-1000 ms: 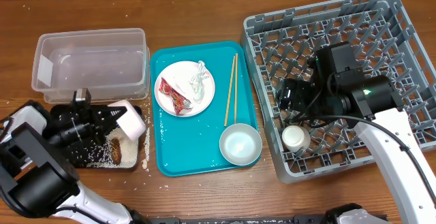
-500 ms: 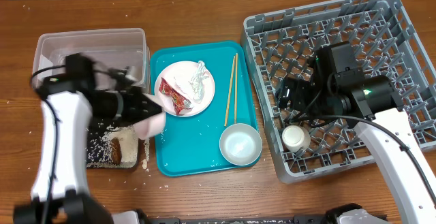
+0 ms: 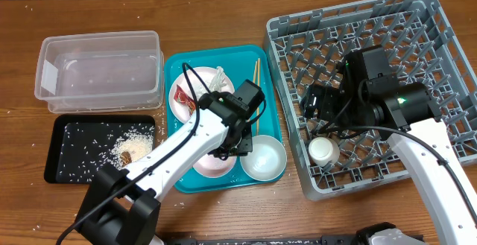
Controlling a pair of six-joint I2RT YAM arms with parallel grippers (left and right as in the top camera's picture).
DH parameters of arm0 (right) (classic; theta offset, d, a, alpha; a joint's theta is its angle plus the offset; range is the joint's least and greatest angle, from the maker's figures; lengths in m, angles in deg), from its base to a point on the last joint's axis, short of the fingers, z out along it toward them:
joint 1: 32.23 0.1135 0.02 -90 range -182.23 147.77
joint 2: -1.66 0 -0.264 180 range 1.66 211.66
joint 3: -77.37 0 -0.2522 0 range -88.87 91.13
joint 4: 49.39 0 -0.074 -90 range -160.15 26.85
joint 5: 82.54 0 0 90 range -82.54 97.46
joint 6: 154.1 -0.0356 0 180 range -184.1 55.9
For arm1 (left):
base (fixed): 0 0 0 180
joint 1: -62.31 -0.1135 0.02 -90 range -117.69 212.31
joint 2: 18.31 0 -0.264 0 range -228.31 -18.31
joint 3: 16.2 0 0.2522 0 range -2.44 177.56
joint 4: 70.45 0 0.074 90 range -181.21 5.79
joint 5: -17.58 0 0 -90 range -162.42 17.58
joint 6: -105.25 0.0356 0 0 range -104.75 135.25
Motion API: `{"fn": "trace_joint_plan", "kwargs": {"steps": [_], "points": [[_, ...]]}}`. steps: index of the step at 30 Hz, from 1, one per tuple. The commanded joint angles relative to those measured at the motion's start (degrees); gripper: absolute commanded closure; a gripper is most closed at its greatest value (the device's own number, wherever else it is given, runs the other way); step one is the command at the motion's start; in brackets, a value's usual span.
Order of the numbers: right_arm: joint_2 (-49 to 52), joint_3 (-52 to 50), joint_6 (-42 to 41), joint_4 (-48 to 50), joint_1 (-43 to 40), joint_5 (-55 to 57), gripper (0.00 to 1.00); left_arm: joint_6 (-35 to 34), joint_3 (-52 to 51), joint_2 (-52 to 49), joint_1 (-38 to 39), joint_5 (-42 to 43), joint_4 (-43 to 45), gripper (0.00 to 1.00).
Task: Sort waste into correct bins and load items into the dishwasher
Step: 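Set the empty pink bowl back on the teal tray with left gripper, then pick the tissue and red wrapper off the plate into the clear bin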
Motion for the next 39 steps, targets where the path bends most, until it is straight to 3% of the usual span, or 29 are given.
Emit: {"fn": "trace_joint_plan", "kwargs": {"steps": [1, 2, 5, 8, 14, 16, 18, 19, 20, 26, 29, 33, 34, 35, 37, 38, 39], "points": [[-1.27, 1.33, 0.33, 0.33, -0.02, -0.24, 0.02, -0.39, 5.46, 0.44, -2.95, -3.26, -0.68, 0.30], [-1.27, 1.33, 0.33, 0.33, -0.02, -0.24, 0.02, 0.79, 6.67, 0.42, -3.76, -3.72, -0.09, 0.22], [-1.27, 1.33, 0.33, 0.37, -0.02, -0.24, 0.02, 8.09, 8.96, 0.35, -7.37, -6.29, 7.45, 0.13], [-1.27, 1.33, 0.33, 0.39, -0.02, -0.24, 0.02, 12.72, 8.94, -1.84, -11.45, -8.59, 17.27, 0.18], [-1.27, 1.31, 0.31, 0.66, -0.02, -0.26, 0.02, 15.34, 8.94, -12.17, -15.72, -7.56, 26.12, 0.19], [-1.27, 1.31, 0.31, 0.57, -0.02, -0.26, 0.02, 15.56, 8.94, -15.30, -15.74, -5.40, 27.80, 0.25], [-1.27, 1.31, 0.31, 0.50, -0.02, -0.26, 0.02, 15.82, 8.94, -16.48, -15.74, -5.01, 28.04, 0.50], [-1.27, 1.31, 0.31, 0.35, -0.02, -0.26, 0.02, 15.78, 9.55, -16.22, -15.85, -4.76, 26.86, 0.79], [-1.27, 1.31, 0.31, 0.20, -0.02, -0.26, 0.02, 15.78, 10.32, -15.87, -16.00, -4.81, 25.57, 0.95], [-1.27, 1.31, 0.33, -0.28, -0.02, -0.26, 0.02, 15.76, 26.23, -8.90, -21.70, -10.36, 8.11, 0.96], [-1.27, 1.31, 0.31, -0.04, -0.02, -0.26, 0.02, 15.74, 28.20, -7.61, -27.23, -17.51, 6.71, 0.96], [-1.27, 1.31, 0.31, -0.07, -0.02, -0.26, 0.02, 14.36, 27.91, -9.22, -35.30, -18.40, 7.04, 0.96], [-1.27, 1.31, 0.31, -0.07, -0.02, -0.26, 0.02, 13.60, 27.93, -9.22, -36.83, -14.97, 8.00, 0.83], [-1.27, 1.31, 0.31, -0.04, -0.02, -0.26, 0.02, 13.62, 27.93, -9.20, -37.68, -8.83, 8.61, 0.31], [-1.27, 1.31, 0.31, -0.04, -0.02, -0.26, 0.02, 14.43, 27.93, -9.20, -37.59, -2.01, 6.95, 0.23], [-1.27, 1.31, 0.31, -0.07, -0.02, -0.26, 0.02, 14.38, 27.93, -9.20, -37.18, -1.99, 5.60, 0.09], [-1.27, 1.31, 0.31, -0.09, -0.02, -0.26, 0.02, 14.38, 27.93, -9.20, -36.65, -2.21, 4.55, 0.06]]}}
